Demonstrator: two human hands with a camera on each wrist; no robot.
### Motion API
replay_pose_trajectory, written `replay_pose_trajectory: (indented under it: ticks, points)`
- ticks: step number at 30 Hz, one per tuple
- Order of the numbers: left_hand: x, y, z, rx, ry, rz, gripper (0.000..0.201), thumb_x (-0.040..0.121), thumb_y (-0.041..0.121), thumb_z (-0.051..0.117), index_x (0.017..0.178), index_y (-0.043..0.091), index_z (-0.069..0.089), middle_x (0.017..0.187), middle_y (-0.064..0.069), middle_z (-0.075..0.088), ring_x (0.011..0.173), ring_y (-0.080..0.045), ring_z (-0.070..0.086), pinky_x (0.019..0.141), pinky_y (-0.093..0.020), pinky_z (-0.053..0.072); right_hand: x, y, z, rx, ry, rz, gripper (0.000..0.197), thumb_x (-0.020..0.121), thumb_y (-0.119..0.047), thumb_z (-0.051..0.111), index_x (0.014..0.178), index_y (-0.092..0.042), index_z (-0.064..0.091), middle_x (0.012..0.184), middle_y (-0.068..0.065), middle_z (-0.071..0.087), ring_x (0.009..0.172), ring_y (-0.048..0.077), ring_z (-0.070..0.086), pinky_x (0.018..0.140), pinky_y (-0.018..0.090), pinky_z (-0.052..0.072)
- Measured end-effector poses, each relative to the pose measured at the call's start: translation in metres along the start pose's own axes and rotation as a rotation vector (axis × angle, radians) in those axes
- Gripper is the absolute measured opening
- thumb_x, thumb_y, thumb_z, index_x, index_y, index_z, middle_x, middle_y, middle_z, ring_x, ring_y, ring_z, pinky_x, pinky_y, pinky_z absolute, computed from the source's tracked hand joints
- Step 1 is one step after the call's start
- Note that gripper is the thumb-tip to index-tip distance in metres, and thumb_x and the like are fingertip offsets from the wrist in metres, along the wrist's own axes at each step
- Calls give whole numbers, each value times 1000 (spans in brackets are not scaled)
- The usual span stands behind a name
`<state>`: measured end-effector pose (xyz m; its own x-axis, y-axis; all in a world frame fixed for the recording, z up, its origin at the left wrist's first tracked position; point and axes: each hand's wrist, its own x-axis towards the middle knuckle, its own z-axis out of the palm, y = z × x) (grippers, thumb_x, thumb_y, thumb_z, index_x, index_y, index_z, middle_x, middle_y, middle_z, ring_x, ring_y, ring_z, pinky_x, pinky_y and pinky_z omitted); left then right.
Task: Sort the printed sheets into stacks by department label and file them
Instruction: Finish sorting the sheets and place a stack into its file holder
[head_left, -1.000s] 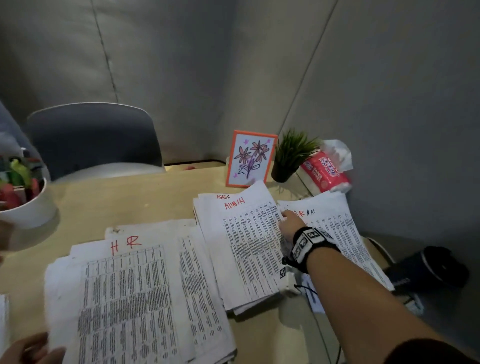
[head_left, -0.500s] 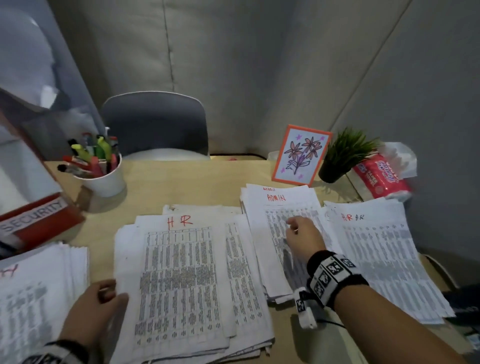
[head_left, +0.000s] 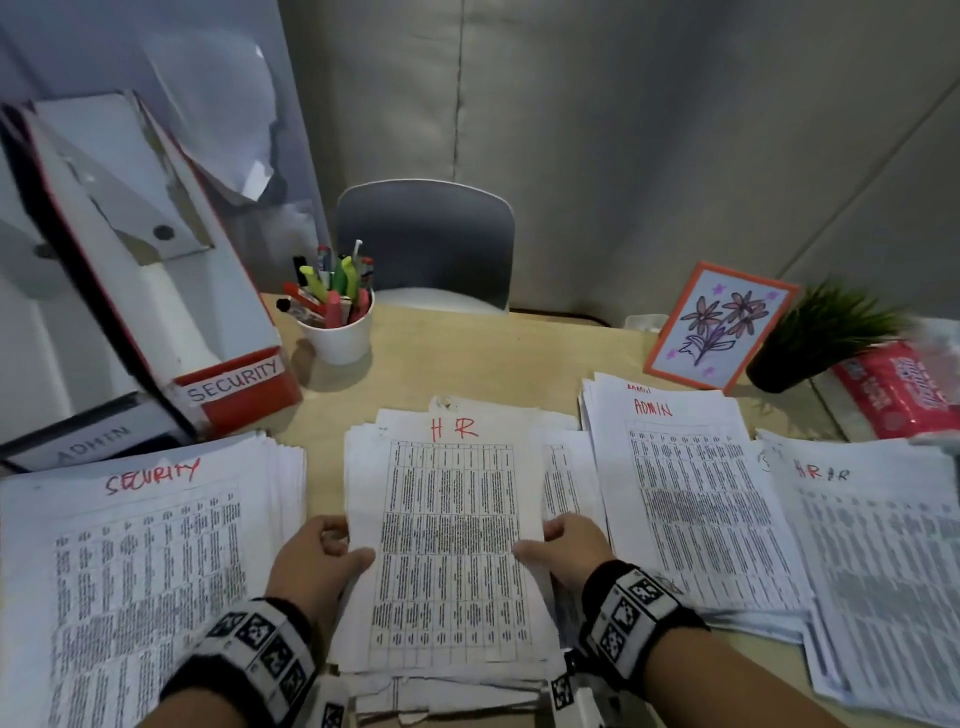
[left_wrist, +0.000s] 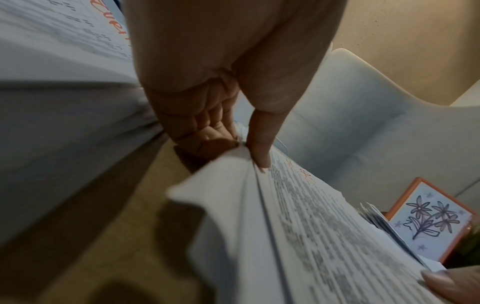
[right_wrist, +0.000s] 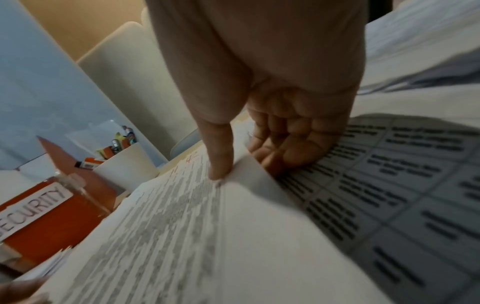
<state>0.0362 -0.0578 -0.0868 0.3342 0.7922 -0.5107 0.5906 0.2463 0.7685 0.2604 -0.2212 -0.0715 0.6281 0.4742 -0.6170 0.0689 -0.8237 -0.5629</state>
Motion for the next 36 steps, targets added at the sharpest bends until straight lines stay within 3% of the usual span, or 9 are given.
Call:
replay_pose_trajectory:
  ticks: [5, 8, 12, 18, 21, 23, 26, 28, 36]
  points:
    - [-7, 5, 0, -128, 42, -8, 32, 72, 15, 82, 96, 14, 61, 88, -17, 64, 72, -19, 59, 63, -25, 48, 3, 5, 8, 87, -14, -52, 35, 70, -21, 79, 64, -7, 48, 66, 4, 38, 61, 14, 39, 58, 23, 31]
    - [-8, 7, -4, -119, 92, -3, 30, 75, 12, 79, 98, 11, 60, 81, 1, 63, 72, -10, 58, 56, -20, 41, 4, 6, 12, 119, -30, -46, 27, 80, -18, 68, 72, 6, 58, 68, 6, 48, 62, 15, 46, 57, 23, 36]
    - [-7, 9, -7, -77, 133, 2, 33, 75, 10, 79, 100, 12, 57, 77, 9, 58, 72, -6, 57, 53, -15, 35, 2, 6, 2, 23, 95, -33, 40, 92, -21, 55, 56, -14, 40, 54, 1, 35, 51, 14, 34, 49, 26, 26]
    - [-5, 4, -14, -41, 200, 33, 30, 79, 15, 76, 101, 12, 56, 76, 11, 58, 69, -2, 53, 55, -16, 36, 0, 25, -25, 244, 344, 0, 31, 97, -23, 45, 80, 0, 57, 69, 11, 53, 60, 23, 48, 59, 28, 40]
    - [-4, -1, -13, -79, 265, 19, 27, 78, 15, 76, 99, 13, 58, 82, 5, 62, 79, -14, 61, 66, -26, 45, -4, 27, -40, 271, 377, 2, 25, 96, -21, 47, 85, -4, 62, 83, 19, 65, 69, 29, 58, 63, 31, 46]
    - [-3, -2, -13, -121, 295, 7, 28, 78, 15, 76, 100, 15, 59, 87, 2, 63, 85, -20, 61, 73, -30, 45, -3, 29, -43, 323, 361, 19, 23, 95, -18, 51, 83, -4, 63, 87, 23, 66, 70, 29, 59, 63, 30, 46]
    - [-2, -1, -15, -118, 290, 31, 25, 81, 15, 73, 99, 16, 57, 80, 2, 60, 80, -16, 57, 74, -28, 40, 0, 33, -41, 386, 297, 49, 19, 91, -15, 58, 78, -3, 66, 85, 24, 69, 82, 41, 67, 80, 51, 54]
    - [-3, 2, -16, -76, 260, 64, 22, 84, 16, 71, 100, 16, 55, 74, 6, 58, 78, -15, 53, 76, -28, 38, -1, 33, -38, 410, 228, 68, 14, 90, -12, 60, 80, -6, 68, 80, 16, 73, 79, 36, 69, 81, 55, 55]
    - [4, -1, -16, 13, 190, 70, 13, 87, 15, 63, 100, 15, 64, 77, -4, 68, 77, -17, 61, 68, -29, 43, -12, 10, -20, 253, -21, -54, 7, 86, -7, 63, 82, -4, 67, 81, 12, 72, 67, 19, 65, 62, 28, 51]
